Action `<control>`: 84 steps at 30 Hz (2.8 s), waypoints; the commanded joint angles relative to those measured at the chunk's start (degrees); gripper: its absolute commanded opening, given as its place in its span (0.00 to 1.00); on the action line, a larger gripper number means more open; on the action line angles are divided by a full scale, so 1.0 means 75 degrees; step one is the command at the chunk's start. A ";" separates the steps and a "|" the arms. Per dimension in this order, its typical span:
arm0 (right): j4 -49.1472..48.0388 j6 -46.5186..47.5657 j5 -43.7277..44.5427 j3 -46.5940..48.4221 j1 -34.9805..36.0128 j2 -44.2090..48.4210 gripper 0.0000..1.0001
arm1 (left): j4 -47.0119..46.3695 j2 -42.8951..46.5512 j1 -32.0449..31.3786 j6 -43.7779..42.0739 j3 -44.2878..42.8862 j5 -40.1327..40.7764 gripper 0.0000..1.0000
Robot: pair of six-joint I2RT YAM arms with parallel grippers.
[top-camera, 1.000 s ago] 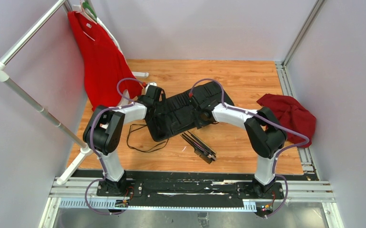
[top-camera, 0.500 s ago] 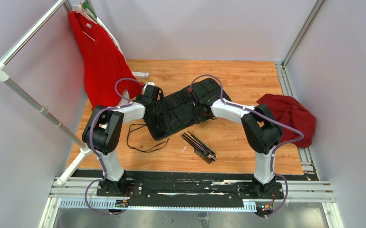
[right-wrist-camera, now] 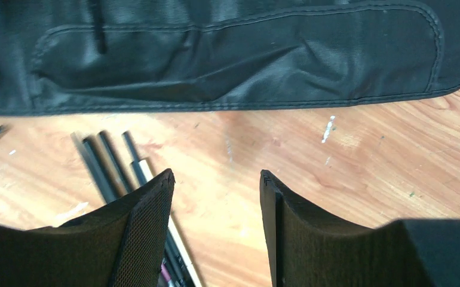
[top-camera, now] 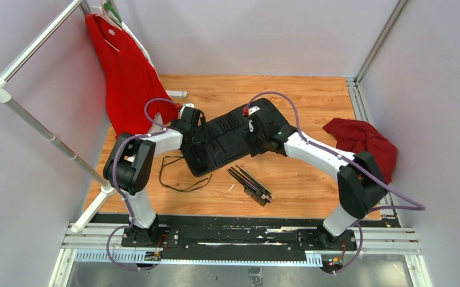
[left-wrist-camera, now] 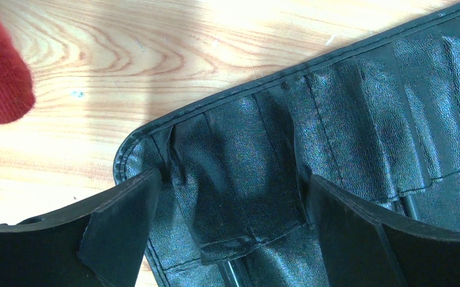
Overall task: Organize the makeup
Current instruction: Pick up the makeup brush from the center of the board.
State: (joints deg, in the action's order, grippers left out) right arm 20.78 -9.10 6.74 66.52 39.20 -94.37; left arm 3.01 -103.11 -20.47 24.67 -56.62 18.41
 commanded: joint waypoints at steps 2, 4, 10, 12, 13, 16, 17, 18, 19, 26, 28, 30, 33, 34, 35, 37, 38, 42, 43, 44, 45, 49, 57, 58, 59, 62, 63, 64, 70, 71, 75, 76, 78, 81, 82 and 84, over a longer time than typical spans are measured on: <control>0.0191 0.0142 -0.0220 -0.0432 0.0638 0.0566 0.55 | 0.0361 -0.0060 0.0057 0.0086 0.0177 -0.0123 0.98; 0.0222 0.0093 -0.0185 -0.0525 0.0889 0.0596 0.55 | 0.0352 -0.0063 0.0057 0.0091 0.0188 -0.0115 0.98; 0.0209 -0.0166 -0.0184 -0.0737 0.1477 0.0569 0.55 | 0.0362 -0.0063 0.0057 0.0075 0.0190 -0.0123 0.98; 0.0201 -0.0233 -0.0167 -0.0817 0.1580 0.0548 0.54 | 0.0363 -0.0058 0.0057 0.0075 0.0190 -0.0124 0.98; 0.0190 -0.0275 -0.0145 -0.0876 0.1615 0.0547 0.54 | 0.0361 -0.0066 0.0057 0.0075 0.0187 -0.0123 0.98; 0.0156 -0.0321 -0.0205 -0.1022 0.1668 0.0559 0.54 | 0.0362 -0.0066 0.0057 0.0075 0.0184 -0.0129 0.98; 0.0139 -0.0318 -0.0222 -0.1070 0.1710 0.0571 0.53 | 0.0364 -0.0068 0.0057 0.0075 0.0183 -0.0125 0.98; 0.0120 -0.0320 -0.0249 -0.1111 0.1749 0.0582 0.52 | 0.0364 -0.0065 0.0057 0.0075 0.0179 -0.0123 0.98; 0.0118 -0.0315 -0.0264 -0.1161 0.1792 0.0582 0.51 | 0.0361 -0.0058 0.0057 0.0075 0.0177 -0.0123 0.98; 0.0046 -0.0356 -0.0284 -0.1322 0.2109 0.0431 0.42 | 0.0363 -0.0057 0.0058 0.0075 0.0178 -0.0126 0.98; 0.0018 -0.0370 -0.0267 -0.1346 0.2153 0.0355 0.39 | 0.0354 -0.0063 0.0057 0.0075 0.0190 -0.0124 0.98; -0.0035 -0.0400 -0.0274 -0.1374 0.2201 0.0276 0.38 | 0.0372 -0.0060 0.0057 0.0072 0.0190 -0.0123 0.98; -0.0131 -0.0434 -0.0323 -0.1417 0.2248 0.0187 0.36 | 0.0354 -0.0057 0.0057 0.0075 0.0190 -0.0123 0.98; -0.0149 -0.0445 -0.0333 -0.1422 0.2258 0.0149 0.36 | 0.0353 -0.0060 0.0057 0.0075 0.0190 -0.0123 0.98; -0.0170 -0.0458 -0.0351 -0.1429 0.2280 0.0109 0.36 | 0.0353 -0.0066 0.0063 0.0075 0.0190 -0.0123 0.98; -0.0211 -0.0479 -0.0376 -0.1428 0.2322 0.0028 0.37 | 0.0349 -0.0058 0.0057 0.0075 0.0190 -0.0123 0.98; -0.0231 -0.0485 -0.0391 -0.1428 0.2356 -0.0003 0.37 | 0.0352 -0.0060 0.0057 0.0075 0.0187 -0.0123 0.98; -0.0266 -0.0540 -0.0372 -0.1373 0.2502 -0.0078 0.38 | 0.0349 -0.0065 0.0057 0.0076 0.0184 -0.0123 0.98; -0.0257 -0.0552 -0.0361 -0.1361 0.2519 -0.0101 0.38 | 0.0349 -0.0068 0.0057 0.0075 0.0183 -0.0123 0.98; -0.0268 -0.0555 -0.0344 -0.1335 0.2531 -0.0136 0.38 | 0.0351 -0.0058 0.0057 0.0075 0.0179 -0.0127 0.98; -0.0260 -0.0556 -0.0345 -0.1331 0.2541 -0.0174 0.38 | 0.0349 -0.0057 0.0057 0.0075 0.0178 -0.0130 0.98; -0.0277 -0.0556 -0.0328 -0.1308 0.2543 -0.0257 0.38 | 0.0353 -0.0063 0.0057 0.0075 0.0190 -0.0123 0.98; -0.0344 -0.0544 -0.0304 -0.1310 0.2545 -0.0433 0.38 | 0.0349 -0.0058 0.0057 0.0065 0.0181 -0.0123 0.98; -0.0356 -0.0544 -0.0290 -0.1314 0.2543 -0.0446 0.38 | 0.0355 -0.0057 0.0057 0.0063 0.0179 -0.0123 0.98; -0.0350 -0.0544 -0.0265 -0.1311 0.2543 -0.0454 0.38 | 0.0350 -0.0058 0.0057 0.0063 0.0184 -0.0123 0.98; -0.0373 -0.0527 -0.0200 -0.1317 0.2522 -0.0489 0.40 | 0.0350 -0.0060 0.0057 0.0063 0.0190 -0.0125 0.98; -0.0377 -0.0529 -0.0172 -0.1325 0.2505 -0.0501 0.41 | 0.0351 -0.0057 0.0057 0.0063 0.0190 -0.0123 0.98; -0.0372 -0.0530 -0.0162 -0.1334 0.2482 -0.0507 0.41 | 0.0351 -0.0061 0.0057 0.0064 0.0190 -0.0123 0.98; -0.0395 -0.0502 -0.0137 -0.1409 0.2243 -0.0543 0.45 | 0.0350 -0.0061 0.0057 0.0063 0.0190 -0.0129 0.98; -0.0412 -0.0498 -0.0127 -0.1432 0.2193 -0.0543 0.46 | 0.0355 -0.0066 0.0057 0.0063 0.0190 -0.0134 0.98; -0.0472 -0.0446 -0.0136 -0.1524 0.1995 -0.0524 0.46 | 0.0356 -0.0063 0.0057 0.0069 0.0190 -0.0124 0.98; -0.0492 -0.0426 -0.0140 -0.1538 0.1945 -0.0521 0.46 | 0.0353 -0.0062 0.0057 0.0074 0.0190 -0.0129 0.98; -0.0514 -0.0404 -0.0159 -0.1563 0.1833 -0.0537 0.46 | 0.0357 -0.0057 0.0057 0.0070 0.0190 -0.0125 0.98; -0.0577 -0.0352 -0.0178 -0.1586 0.1671 -0.0553 0.46 | 0.0357 -0.0058 0.0057 0.0060 0.0184 -0.0123 0.98; -0.0587 -0.0337 -0.0183 -0.1591 0.1621 -0.0564 0.47 | 0.0350 -0.0063 0.0057 0.0062 0.0189 -0.0123 0.98; -0.0613 -0.0316 -0.0196 -0.1603 0.1513 -0.0586 0.47 | 0.0351 -0.0057 0.0057 0.0069 0.0187 -0.0123 0.98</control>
State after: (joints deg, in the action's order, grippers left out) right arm 15.59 -12.56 4.40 55.99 52.58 -97.34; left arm 3.01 -103.11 -20.45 24.64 -56.62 18.41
